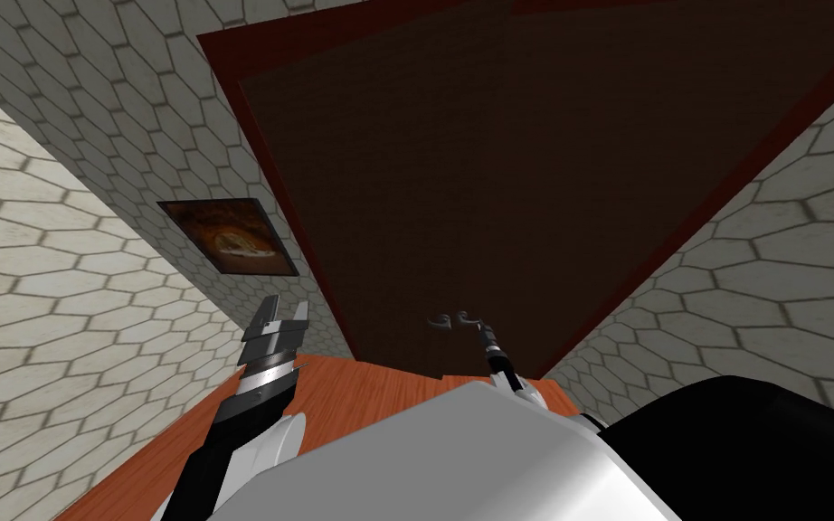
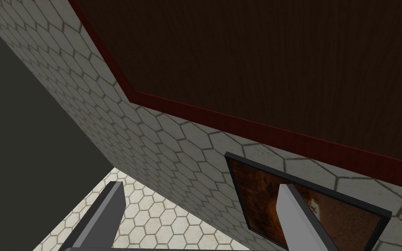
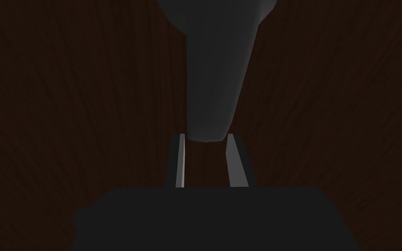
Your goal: Pull the door open
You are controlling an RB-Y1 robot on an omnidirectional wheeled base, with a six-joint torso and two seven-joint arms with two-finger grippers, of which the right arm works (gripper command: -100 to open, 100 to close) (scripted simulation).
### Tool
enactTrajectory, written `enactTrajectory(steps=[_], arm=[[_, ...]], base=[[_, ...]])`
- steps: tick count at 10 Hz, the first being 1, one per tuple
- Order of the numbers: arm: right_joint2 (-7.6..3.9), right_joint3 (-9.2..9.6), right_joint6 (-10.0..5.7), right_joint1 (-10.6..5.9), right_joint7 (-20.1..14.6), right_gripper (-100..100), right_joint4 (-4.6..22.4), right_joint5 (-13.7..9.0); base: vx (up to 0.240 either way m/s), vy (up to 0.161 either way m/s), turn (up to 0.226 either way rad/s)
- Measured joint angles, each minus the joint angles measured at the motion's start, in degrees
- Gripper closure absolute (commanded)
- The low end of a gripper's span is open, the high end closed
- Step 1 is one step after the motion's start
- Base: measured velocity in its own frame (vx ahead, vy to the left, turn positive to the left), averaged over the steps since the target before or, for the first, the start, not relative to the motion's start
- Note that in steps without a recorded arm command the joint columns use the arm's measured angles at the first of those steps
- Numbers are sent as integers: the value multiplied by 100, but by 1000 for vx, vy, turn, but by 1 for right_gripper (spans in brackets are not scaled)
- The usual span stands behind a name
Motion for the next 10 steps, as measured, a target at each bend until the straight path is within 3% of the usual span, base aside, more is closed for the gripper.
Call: enactTrajectory(steps=[1,2,3,6,8,10], arm=[[15,-5,10,48,8,100,-13,-2],[-48,-17,-83,-75,-17,100,272,-7],[-127,-29,-109,-17,-59,-100,277,-10],[-127,79,-182,-28,-169,-100,290,46],[-93,177,-142,58,-244,-100,53,96],[-58,286,-158,37,-324,-100,-25,154]], base=[[-2,-9,-60],[-133,12,75],[-212,39,50],[-194,90,22],[-182,87,55],[-129,73,33]])
